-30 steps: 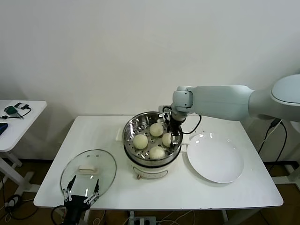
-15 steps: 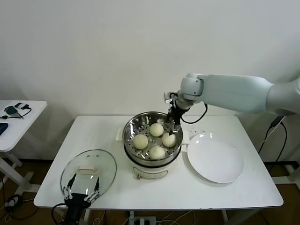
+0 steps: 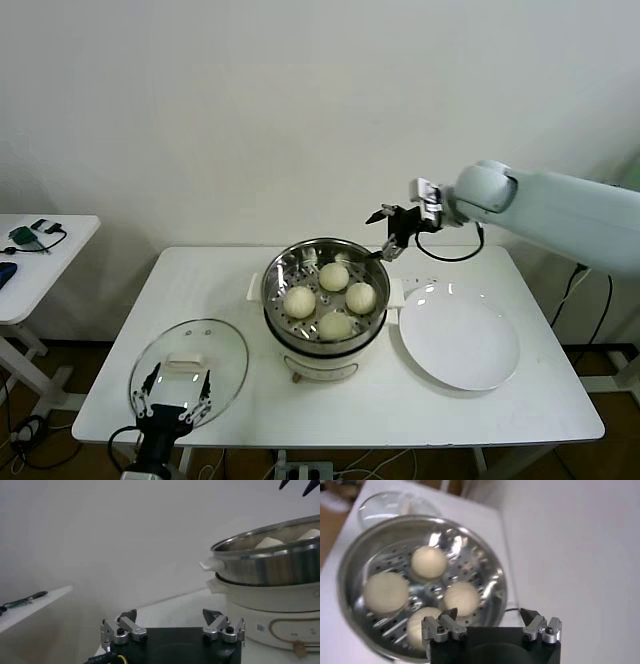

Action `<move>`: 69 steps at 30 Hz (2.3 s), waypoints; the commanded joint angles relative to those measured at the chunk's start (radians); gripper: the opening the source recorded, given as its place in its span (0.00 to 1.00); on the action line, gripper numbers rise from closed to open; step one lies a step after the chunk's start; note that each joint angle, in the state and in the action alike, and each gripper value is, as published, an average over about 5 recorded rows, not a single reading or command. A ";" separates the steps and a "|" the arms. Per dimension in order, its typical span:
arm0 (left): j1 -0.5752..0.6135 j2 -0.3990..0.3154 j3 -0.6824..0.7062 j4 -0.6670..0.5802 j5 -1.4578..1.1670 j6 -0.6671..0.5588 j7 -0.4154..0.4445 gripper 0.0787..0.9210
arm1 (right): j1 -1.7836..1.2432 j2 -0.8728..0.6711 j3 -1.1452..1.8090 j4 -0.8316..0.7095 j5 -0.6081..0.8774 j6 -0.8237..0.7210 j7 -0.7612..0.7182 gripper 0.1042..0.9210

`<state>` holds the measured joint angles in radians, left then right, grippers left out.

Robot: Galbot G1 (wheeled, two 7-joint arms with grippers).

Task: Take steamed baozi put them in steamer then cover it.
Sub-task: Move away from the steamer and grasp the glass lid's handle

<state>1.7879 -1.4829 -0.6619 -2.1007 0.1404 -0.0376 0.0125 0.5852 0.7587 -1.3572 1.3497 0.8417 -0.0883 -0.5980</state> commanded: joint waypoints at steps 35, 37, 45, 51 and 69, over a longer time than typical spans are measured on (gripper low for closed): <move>-0.111 0.108 0.003 0.063 1.362 0.133 0.070 0.88 | -1.829 0.226 1.949 0.279 -0.361 0.274 0.406 0.88; -0.129 0.098 0.015 0.116 1.342 0.120 0.042 0.88 | -1.839 0.238 1.957 0.272 -0.370 0.274 0.405 0.88; -0.214 0.068 0.022 0.294 1.350 0.045 -0.032 0.88 | -1.869 0.264 1.979 0.259 -0.389 0.257 0.402 0.88; -0.273 0.066 0.012 0.380 1.340 0.034 -0.056 0.88 | -1.873 0.278 1.982 0.253 -0.415 0.250 0.399 0.88; -0.435 0.069 -0.012 0.538 1.329 0.023 -0.126 0.88 | -1.843 0.302 1.954 0.235 -0.458 0.248 0.398 0.88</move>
<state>1.4420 -1.4170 -0.6739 -1.6679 1.4669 -0.0031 -0.0810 -1.2488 1.0483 0.5876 1.5864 0.4032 0.1594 -0.1996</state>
